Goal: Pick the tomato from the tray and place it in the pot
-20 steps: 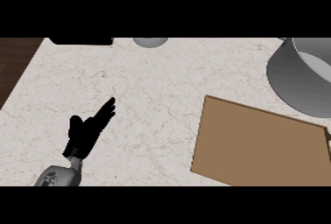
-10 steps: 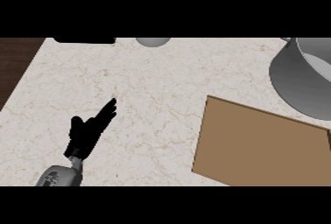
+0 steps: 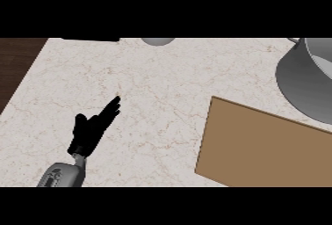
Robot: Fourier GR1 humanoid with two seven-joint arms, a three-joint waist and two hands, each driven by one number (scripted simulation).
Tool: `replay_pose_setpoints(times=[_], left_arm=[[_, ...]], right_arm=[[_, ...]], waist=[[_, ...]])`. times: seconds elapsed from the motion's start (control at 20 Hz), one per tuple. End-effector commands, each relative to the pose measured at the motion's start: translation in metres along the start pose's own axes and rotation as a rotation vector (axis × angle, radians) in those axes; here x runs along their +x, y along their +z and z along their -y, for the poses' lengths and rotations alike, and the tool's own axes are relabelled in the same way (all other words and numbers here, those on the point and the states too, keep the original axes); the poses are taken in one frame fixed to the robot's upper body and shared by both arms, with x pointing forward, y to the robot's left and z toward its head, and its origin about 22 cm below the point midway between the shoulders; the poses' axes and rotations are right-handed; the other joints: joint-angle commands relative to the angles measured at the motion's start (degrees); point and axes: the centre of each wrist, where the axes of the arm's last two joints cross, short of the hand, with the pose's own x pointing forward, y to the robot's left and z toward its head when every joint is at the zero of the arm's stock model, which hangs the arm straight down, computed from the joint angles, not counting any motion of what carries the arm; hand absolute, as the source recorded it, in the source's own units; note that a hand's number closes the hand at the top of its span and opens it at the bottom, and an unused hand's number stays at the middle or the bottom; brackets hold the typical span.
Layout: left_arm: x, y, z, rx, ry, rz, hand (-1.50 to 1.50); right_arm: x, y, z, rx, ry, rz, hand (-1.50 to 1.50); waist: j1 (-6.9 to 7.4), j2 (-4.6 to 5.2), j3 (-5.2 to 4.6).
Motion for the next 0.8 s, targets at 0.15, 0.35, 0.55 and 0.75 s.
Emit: replay_pose_setpoints(times=[0.15,0.35,0.55,0.75], left_arm=[[0.005,-0.004,0.007,-0.004,-0.005,0.013,0.00],[0.012,-0.009,0.017,-0.022,-0.001,0.016,0.00],[0.010,-0.003,0.002,-0.029,-0.003,0.001,0.00],[0.009,-0.005,0.011,-0.017,-0.006,0.011,0.00]], right_arm=[[0.021,-0.011,-0.026,0.079,0.320,-0.087,1.50],[0.033,-0.016,-0.046,0.313,0.284,-0.255,1.50],[0.031,-0.012,-0.067,0.436,0.308,-0.381,-1.50],[0.059,-0.023,-0.077,0.390,0.157,-0.266,-1.50]], waist=[[0.51,0.28,0.02],[1.67,0.74,0.04],[1.58,0.68,0.13],[0.62,0.52,0.21]])
